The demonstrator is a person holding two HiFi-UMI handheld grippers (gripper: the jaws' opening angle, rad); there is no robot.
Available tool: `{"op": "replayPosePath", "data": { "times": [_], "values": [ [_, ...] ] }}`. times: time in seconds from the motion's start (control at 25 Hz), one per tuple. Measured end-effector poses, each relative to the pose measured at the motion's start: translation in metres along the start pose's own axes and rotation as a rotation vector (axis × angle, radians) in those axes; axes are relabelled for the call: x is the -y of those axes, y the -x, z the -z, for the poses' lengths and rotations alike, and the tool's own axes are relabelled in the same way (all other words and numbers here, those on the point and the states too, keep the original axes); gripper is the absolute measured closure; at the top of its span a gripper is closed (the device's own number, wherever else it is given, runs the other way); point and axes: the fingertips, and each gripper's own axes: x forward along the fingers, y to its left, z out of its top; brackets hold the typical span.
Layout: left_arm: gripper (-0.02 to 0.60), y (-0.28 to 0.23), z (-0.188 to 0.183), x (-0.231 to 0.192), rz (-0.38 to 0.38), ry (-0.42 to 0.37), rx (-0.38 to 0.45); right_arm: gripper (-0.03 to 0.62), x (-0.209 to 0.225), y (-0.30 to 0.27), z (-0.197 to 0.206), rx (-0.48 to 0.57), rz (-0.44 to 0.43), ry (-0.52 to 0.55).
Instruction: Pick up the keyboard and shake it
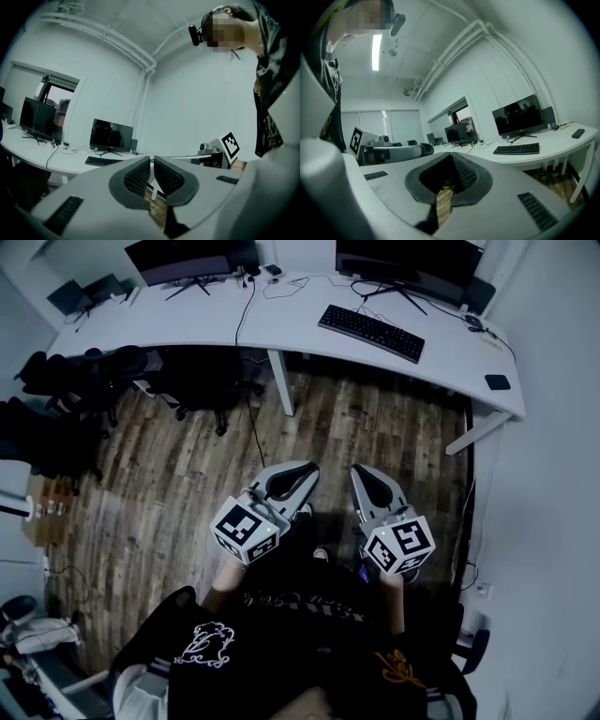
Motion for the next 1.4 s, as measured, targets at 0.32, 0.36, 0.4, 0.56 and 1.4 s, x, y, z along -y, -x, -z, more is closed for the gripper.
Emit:
{"op": "replayPosePath", "data": {
  "times": [0.32, 0.36, 0.4, 0.56, 1.4],
  "values": [
    [0.545, -0.031, 0.011, -0.056, -0.002, 0.031, -0.013, 0.585, 0.033, -0.050, 0.007, -0.044, 0.006, -0.014],
    [0.545, -0.038, 0.012, -0.067, 0.008, 0.035, -0.009, 0.585, 0.040, -0.061, 0.007, -0.045, 0.015, -0.016],
    [0.545, -0.045, 0.012, -0.078, 0.019, 0.041, -0.005, 0.585, 0.046, -0.073, 0.005, -0.048, 0.026, -0.019],
    [0.545, -0.071, 0.002, -0.137, 0.042, 0.030, -0.001, 0.585, 0.070, -0.133, -0.007, -0.063, 0.049, -0.014],
    [0.545, -0.167, -0.028, -0.374, 0.120, 0.032, -0.023, 0.585, 0.165, -0.339, -0.052, -0.112, 0.208, -0.061]
  ]
}}
